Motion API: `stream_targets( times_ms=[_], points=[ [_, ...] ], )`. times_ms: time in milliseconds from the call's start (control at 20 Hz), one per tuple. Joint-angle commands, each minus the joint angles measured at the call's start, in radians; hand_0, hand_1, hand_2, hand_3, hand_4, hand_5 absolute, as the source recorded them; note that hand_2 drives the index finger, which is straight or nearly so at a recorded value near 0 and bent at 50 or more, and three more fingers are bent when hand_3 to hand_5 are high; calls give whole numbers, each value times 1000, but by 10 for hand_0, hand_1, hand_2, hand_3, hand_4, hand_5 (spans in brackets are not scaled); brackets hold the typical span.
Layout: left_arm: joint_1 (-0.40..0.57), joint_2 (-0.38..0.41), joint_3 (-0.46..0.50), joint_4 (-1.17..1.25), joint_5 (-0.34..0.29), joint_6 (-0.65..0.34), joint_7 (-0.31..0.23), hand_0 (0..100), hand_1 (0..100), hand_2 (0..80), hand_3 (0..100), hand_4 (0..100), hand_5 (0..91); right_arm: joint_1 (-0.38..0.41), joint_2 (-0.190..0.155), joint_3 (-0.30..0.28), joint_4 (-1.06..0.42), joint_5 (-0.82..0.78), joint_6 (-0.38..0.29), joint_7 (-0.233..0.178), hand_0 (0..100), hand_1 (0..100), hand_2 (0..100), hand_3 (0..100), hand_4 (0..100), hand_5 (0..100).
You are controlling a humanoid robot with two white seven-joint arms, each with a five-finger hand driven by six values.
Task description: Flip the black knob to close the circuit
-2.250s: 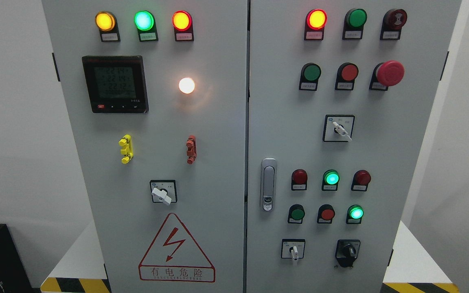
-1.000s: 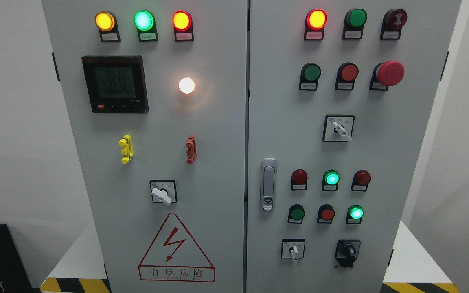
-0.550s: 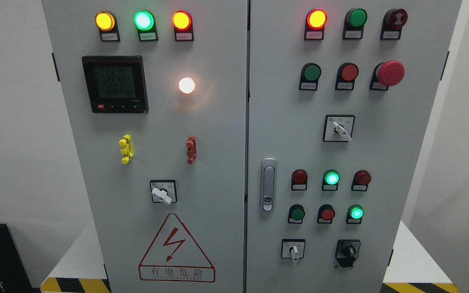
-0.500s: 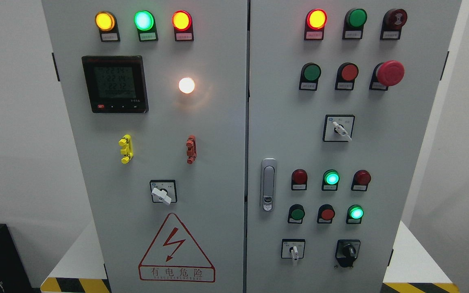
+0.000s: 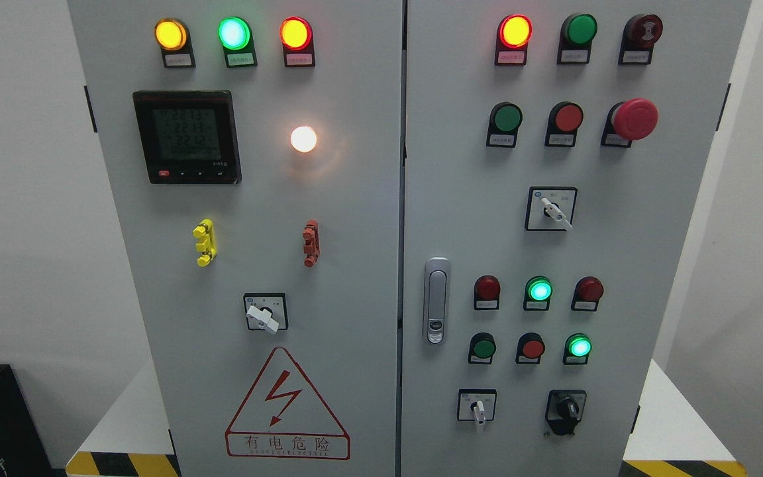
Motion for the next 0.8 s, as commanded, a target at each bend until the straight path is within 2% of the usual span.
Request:
stream_targets(
  times_ms=[0, 150, 250, 450, 600, 750],
  points=[
    [0, 0, -21, 21, -21, -1, 1, 0, 0, 0, 0, 0, 0, 0, -6, 10, -181, 144, -54, -40, 0, 175, 315, 517, 400, 227],
    [0, 0, -21, 21, -21, 1, 1, 0, 0, 0, 0, 0, 0, -4, 0, 3, -248, 225, -51, -71, 0, 176, 401, 598, 474, 317],
    [0, 0, -20, 21, -21, -1, 1, 0, 0, 0, 0, 0, 0, -7, 6, -24, -290, 314, -48, -96, 0, 179, 453, 640, 503, 373],
    [0, 0, -21, 21, -21, -1, 1, 0, 0, 0, 0, 0, 0, -26, 26, -52, -357, 490, -47, -178, 9, 210, 633, 779, 616, 566],
    [0, 0, -21, 21, -21, -1, 1, 0, 0, 0, 0, 0, 0, -32, 29, -73, -411, 579, -42, -182, 32, 221, 714, 855, 672, 659],
    [0, 0, -21, 21, -21, 1, 1, 0, 0, 0, 0, 0, 0, -41, 35, -113, -461, 711, -30, -180, 10, 215, 751, 892, 705, 700]
  ],
)
